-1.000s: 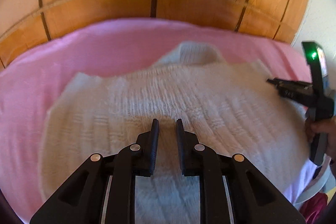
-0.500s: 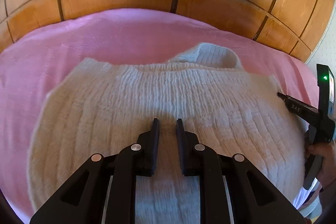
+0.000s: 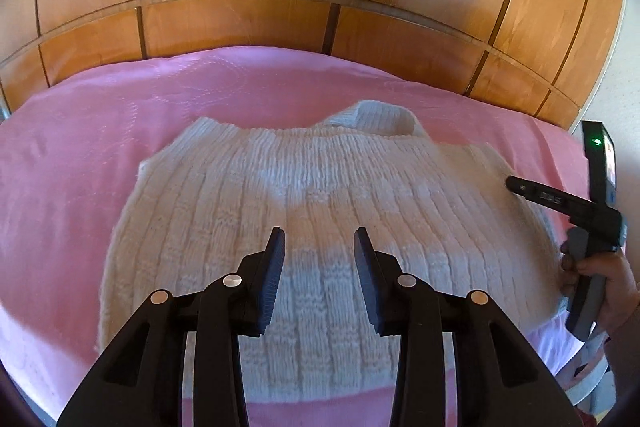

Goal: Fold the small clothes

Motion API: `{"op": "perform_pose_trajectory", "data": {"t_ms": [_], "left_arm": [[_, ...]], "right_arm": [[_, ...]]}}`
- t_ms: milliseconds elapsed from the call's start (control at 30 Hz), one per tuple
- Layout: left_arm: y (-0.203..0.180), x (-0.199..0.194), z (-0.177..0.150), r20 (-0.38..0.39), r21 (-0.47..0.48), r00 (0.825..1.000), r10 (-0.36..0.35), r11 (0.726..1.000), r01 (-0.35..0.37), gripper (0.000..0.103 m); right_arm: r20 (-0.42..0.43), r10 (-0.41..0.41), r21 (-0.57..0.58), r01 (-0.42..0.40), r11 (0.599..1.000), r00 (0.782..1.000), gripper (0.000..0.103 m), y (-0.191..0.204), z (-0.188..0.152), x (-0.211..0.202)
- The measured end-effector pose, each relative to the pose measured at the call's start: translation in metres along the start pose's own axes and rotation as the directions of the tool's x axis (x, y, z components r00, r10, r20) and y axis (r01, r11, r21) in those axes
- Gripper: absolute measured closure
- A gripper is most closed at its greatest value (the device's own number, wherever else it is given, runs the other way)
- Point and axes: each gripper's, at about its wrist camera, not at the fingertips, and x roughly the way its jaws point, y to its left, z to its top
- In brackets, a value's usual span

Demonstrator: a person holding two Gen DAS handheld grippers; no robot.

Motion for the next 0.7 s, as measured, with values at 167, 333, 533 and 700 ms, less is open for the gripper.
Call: {"op": "perform_pose_trajectory", "data": {"t_ms": [167, 333, 533, 700], "left_arm": [[-0.004, -0.002, -0.008, -0.008, 0.006, 1.0, -0.004, 1.0, 0.004, 0.068], [-0.009, -0.002, -0.013, -0.022, 0.011, 1.0, -0.008, 1.0, 0.008, 0.068], [-0.017, 0.003, -0.019, -0.038, 0.032, 0.999, -0.003, 0.999, 0.004, 0.068], [-0.025, 0.005, -0.021, -0.04, 0.044, 0.999, -0.013, 0.999, 0.015, 0.068]], "right_arm": [[-0.032, 0.084, 0.06, -0.082, 0.995, 0.996, 0.01, -0.028, -0.022, -0.017], [-0.073, 0.231, 0.178, -0.215, 0.96, 0.97, 0.01, -0.047, -0.054, -0.026], [-0.083, 0.356, 0.185, -0.337, 0.923, 0.931, 0.009, -0.041, -0.083, -0.039], [-0.045, 0.456, 0.256, -0.431, 0.865, 0.889, 0.021, -0.04, -0.099, -0.049]]}}
